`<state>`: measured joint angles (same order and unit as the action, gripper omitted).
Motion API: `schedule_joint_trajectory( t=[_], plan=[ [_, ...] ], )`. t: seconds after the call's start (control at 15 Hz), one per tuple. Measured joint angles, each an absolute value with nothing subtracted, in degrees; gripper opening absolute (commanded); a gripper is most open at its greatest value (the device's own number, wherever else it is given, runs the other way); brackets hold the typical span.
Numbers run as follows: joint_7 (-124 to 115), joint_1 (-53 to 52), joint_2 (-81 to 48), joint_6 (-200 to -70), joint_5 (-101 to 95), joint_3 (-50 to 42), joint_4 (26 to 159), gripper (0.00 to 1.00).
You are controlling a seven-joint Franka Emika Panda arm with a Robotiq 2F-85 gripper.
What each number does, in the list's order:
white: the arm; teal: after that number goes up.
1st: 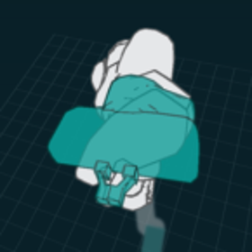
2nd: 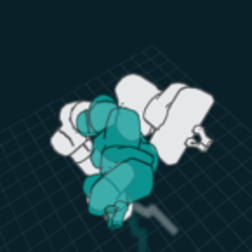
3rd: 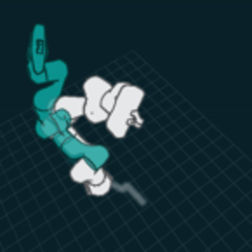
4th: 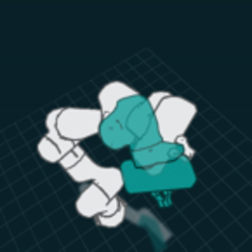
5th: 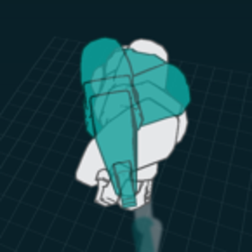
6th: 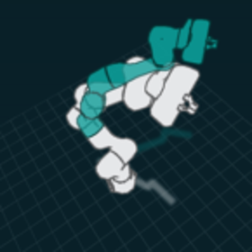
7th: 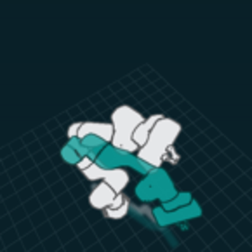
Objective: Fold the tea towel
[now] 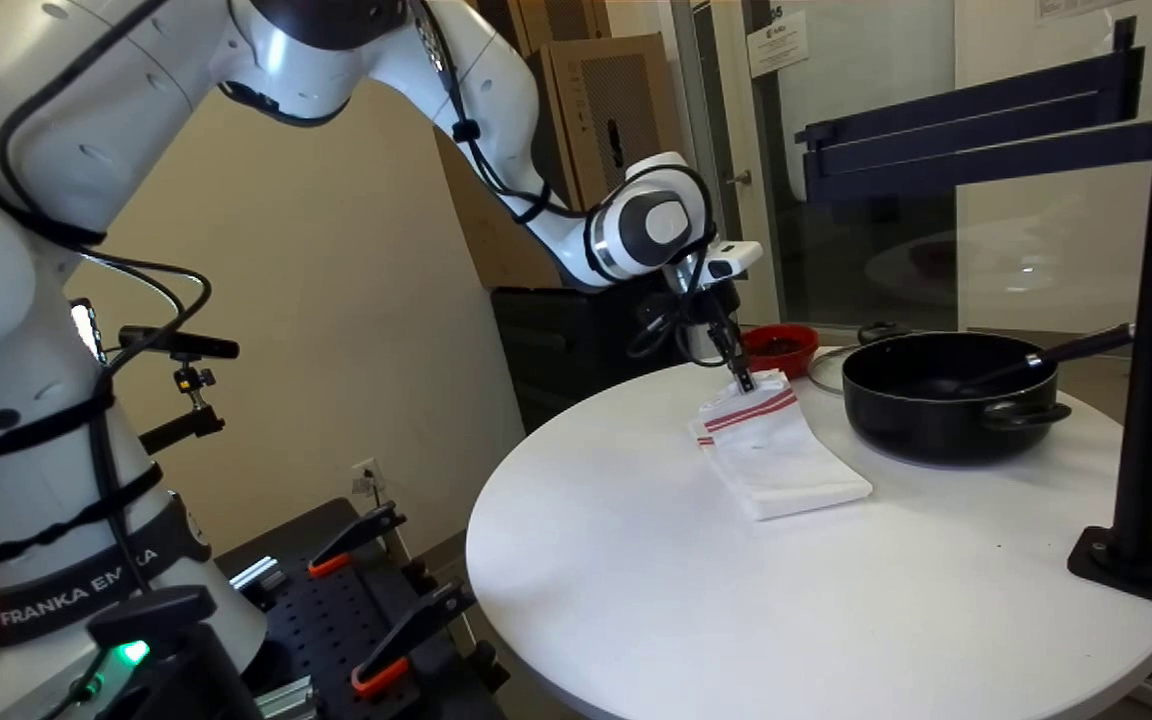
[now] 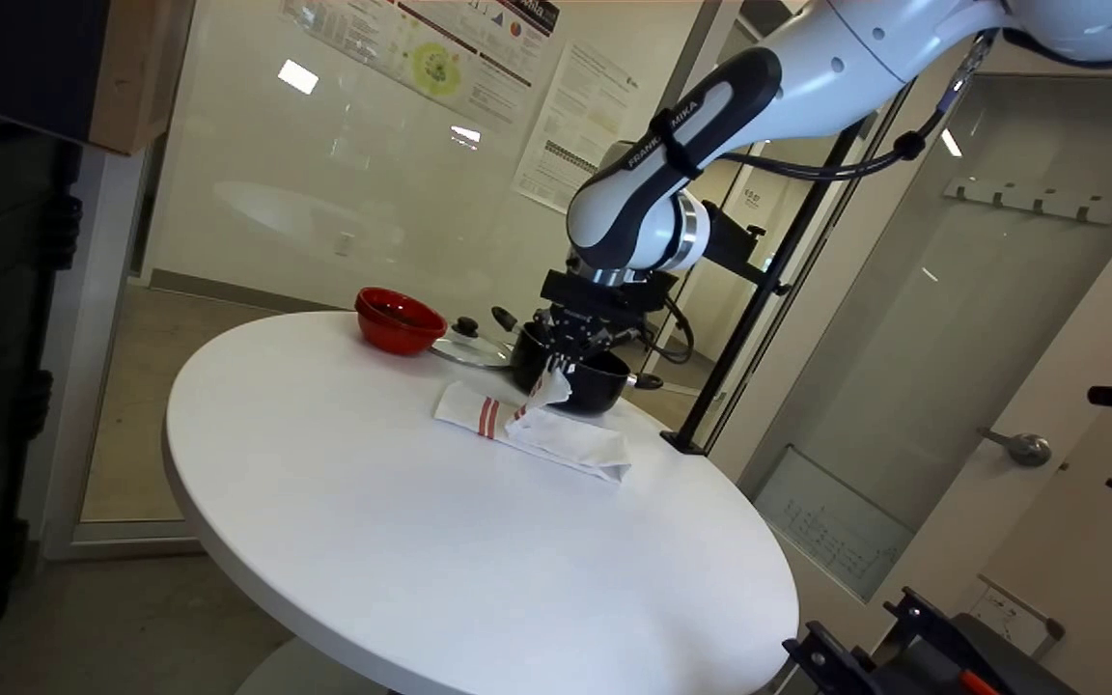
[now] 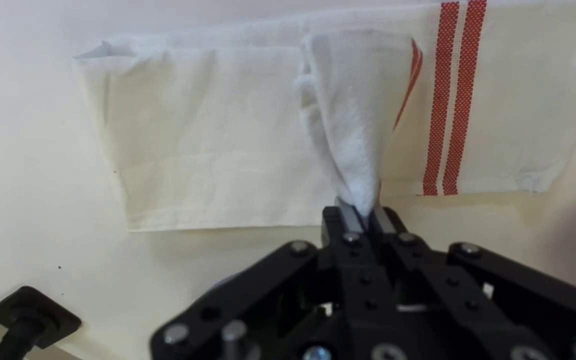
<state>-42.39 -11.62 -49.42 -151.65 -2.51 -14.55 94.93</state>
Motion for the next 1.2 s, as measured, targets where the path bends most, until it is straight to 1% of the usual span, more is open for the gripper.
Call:
schedule_joint_trajectory(
  t=[0.27,0.6,0.8,1.2],
  plan=[
    [-40.7,-12.3,-49.2,-152.6,-2.6,-14.2,95.9,0.02],
    [-31.9,-10.3,-42.6,-160.1,-2.7,-15.5,108.5,0.02],
    [-27.4,-9.8,-40.2,-163.3,-2.7,-16.0,113.6,0.02],
    [-25.4,-13.1,-40.0,-167.2,-2.7,-16.1,116.9,0.02]
  ],
)
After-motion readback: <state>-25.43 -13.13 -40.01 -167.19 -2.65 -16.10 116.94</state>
